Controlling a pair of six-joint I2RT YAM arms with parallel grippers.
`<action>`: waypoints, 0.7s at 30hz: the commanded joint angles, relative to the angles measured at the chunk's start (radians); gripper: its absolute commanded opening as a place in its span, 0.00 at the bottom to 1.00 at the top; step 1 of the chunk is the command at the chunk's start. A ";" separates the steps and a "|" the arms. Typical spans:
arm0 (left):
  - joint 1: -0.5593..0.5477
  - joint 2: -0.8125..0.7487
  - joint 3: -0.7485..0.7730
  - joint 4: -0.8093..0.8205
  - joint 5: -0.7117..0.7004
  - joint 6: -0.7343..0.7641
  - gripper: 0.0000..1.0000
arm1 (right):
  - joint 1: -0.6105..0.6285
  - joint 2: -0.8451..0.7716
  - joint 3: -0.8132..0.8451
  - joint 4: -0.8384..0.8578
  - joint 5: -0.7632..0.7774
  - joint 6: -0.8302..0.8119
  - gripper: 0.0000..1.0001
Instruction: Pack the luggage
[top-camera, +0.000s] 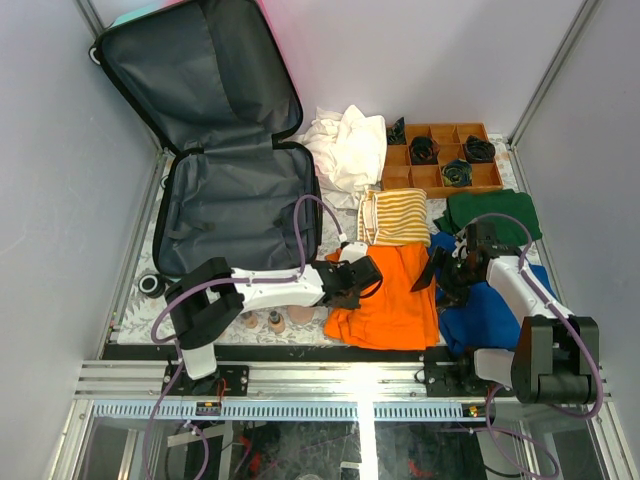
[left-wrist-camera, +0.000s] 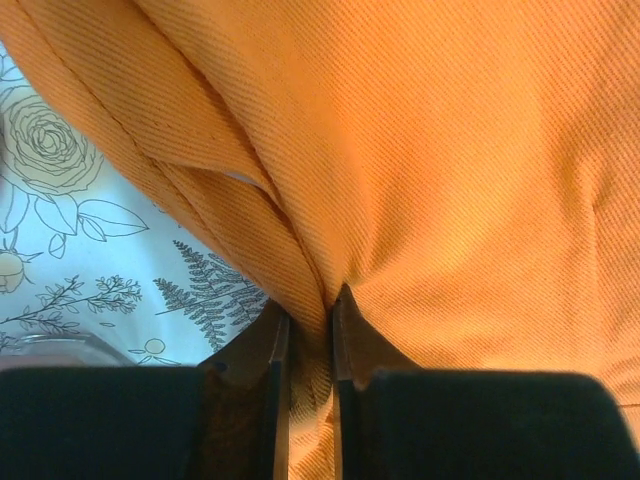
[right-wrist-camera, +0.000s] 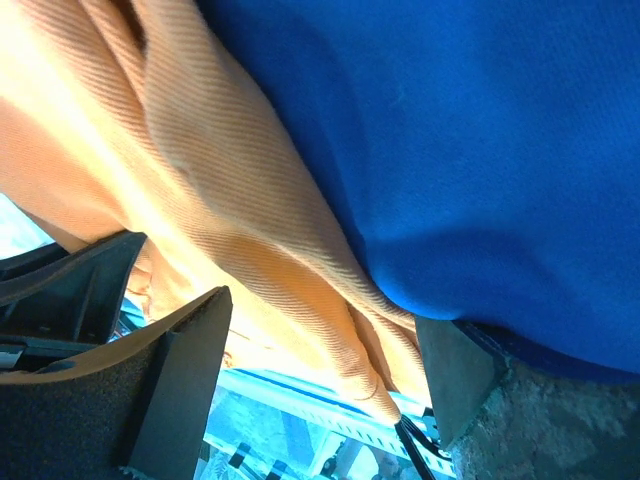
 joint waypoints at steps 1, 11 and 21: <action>0.008 -0.011 0.037 -0.091 -0.097 0.079 0.00 | -0.002 -0.039 -0.005 0.075 -0.076 0.026 0.79; 0.127 -0.103 -0.026 -0.163 -0.110 0.097 0.00 | 0.037 -0.041 -0.021 0.090 -0.086 0.055 0.77; 0.130 -0.106 -0.025 -0.143 -0.063 0.072 0.00 | 0.182 0.000 -0.043 0.196 -0.021 0.106 0.85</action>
